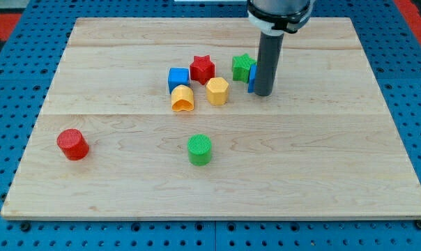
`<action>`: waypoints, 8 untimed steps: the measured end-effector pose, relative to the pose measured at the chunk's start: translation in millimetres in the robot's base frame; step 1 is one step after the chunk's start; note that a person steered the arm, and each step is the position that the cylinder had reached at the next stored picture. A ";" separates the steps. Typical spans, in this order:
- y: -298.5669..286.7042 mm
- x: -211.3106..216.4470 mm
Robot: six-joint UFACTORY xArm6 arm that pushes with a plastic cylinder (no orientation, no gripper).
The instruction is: Move the green circle below the blue triangle
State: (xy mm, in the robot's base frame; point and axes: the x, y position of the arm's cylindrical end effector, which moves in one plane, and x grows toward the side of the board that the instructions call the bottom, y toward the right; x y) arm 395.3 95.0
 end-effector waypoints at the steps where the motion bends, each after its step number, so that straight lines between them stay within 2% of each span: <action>1: 23.2 49.8; 2: 16.5 143.6; 3: -35.4 189.0; 4: -112.2 177.0; 5: -141.3 150.3; 6: -130.5 144.6; 7: -111.5 110.3; 8: -69.1 83.2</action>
State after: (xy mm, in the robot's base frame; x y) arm 478.5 25.9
